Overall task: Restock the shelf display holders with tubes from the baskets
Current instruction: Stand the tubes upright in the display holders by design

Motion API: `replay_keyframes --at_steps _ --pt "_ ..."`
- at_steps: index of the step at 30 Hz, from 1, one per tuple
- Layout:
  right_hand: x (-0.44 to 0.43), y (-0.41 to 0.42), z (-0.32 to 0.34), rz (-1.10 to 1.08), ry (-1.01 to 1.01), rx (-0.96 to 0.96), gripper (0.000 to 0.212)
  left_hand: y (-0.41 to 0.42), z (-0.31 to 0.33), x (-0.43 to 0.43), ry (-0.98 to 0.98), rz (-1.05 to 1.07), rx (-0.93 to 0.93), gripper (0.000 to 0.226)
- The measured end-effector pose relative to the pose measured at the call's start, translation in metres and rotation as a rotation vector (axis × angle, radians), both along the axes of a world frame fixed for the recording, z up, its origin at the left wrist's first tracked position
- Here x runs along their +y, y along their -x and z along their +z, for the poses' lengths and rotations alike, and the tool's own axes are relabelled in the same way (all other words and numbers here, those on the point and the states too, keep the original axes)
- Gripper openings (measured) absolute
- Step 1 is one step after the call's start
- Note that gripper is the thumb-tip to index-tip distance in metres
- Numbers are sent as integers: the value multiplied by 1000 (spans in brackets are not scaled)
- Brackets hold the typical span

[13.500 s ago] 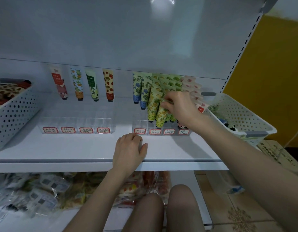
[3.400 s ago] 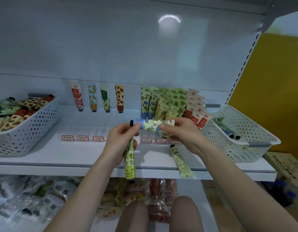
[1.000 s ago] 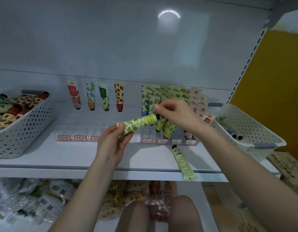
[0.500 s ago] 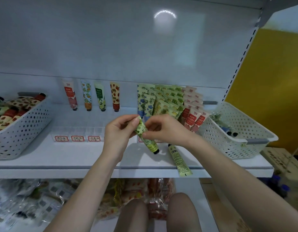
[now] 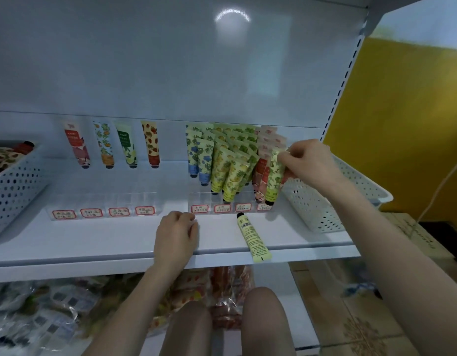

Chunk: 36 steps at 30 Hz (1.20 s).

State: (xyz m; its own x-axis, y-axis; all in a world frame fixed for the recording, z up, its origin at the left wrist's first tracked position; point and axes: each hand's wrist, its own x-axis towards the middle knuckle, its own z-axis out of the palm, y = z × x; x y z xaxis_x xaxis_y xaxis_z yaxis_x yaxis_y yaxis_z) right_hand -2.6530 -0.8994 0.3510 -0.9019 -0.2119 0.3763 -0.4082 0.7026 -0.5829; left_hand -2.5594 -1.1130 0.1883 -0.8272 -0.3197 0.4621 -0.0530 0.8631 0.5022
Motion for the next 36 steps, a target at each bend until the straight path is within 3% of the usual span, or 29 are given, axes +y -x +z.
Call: replay_keyframes --at_steps 6,15,36 --pt "-4 5 -12 -14 -20 43 17 1 -3 1 37 19 30 8" --pt "-22 16 -26 -100 -62 139 26 1 -5 0 44 7 50 6" --pt "-53 42 -20 -26 -226 71 26 1 -10 -4 56 -20 74 9"
